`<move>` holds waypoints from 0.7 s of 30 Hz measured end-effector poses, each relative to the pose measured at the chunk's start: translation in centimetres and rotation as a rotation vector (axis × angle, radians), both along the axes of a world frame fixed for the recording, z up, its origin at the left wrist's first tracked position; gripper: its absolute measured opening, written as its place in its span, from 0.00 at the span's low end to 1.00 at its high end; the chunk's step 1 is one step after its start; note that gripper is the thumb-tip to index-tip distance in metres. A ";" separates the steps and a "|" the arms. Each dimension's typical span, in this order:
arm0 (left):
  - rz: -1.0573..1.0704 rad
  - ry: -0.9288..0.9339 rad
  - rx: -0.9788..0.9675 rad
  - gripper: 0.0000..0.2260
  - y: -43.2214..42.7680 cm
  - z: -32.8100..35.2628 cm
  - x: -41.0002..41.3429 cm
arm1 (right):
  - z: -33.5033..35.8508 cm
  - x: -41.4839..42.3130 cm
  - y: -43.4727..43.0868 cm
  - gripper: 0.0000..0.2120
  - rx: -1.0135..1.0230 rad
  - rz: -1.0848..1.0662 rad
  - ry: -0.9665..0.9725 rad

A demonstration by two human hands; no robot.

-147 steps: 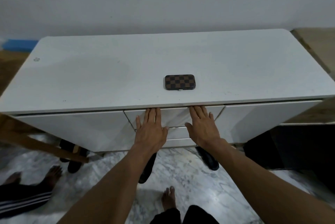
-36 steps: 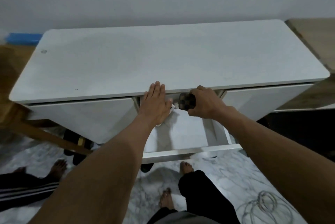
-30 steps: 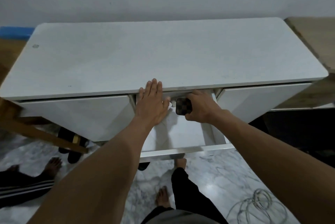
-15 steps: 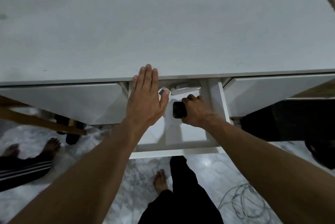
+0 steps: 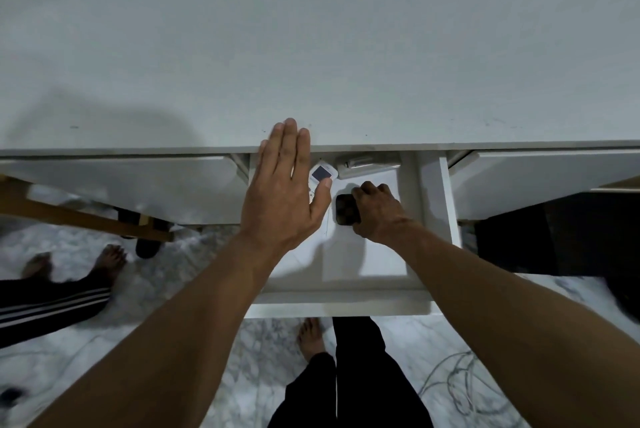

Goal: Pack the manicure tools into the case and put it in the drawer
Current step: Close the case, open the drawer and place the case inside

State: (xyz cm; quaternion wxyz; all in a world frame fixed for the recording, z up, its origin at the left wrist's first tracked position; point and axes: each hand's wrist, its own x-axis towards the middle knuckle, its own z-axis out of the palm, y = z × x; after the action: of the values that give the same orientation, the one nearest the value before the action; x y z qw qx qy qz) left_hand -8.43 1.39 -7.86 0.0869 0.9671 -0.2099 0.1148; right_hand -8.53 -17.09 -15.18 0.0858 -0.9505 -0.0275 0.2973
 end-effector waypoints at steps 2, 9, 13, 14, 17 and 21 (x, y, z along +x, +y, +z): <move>0.000 0.003 0.000 0.29 0.0 0.0 0.0 | -0.1 0.0 0.0 0.29 0.006 0.006 -0.010; 0.014 0.031 0.022 0.30 0.0 0.3 -0.2 | 0.4 0.0 0.3 0.29 -0.033 0.018 -0.020; 0.005 0.086 0.029 0.31 0.0 0.7 -0.2 | 1.7 -0.5 0.3 0.30 -0.018 -0.021 -0.042; 0.007 0.107 0.032 0.31 0.0 0.8 -0.3 | 2.2 -0.7 0.3 0.29 -0.010 -0.037 -0.062; 0.026 0.168 0.040 0.33 -0.1 1.6 -0.6 | 4.0 -1.9 0.3 0.27 0.030 -0.073 -0.159; 0.025 0.319 0.064 0.34 0.3 3.5 -1.3 | 7.2 -4.4 0.4 0.28 0.073 -0.112 -0.253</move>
State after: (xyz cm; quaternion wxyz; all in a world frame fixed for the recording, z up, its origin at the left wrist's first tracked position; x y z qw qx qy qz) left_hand -9.73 1.68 -4.41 0.0868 0.9778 -0.1852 -0.0457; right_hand -12.98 -16.64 -7.98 0.1328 -0.9766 0.0043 0.1689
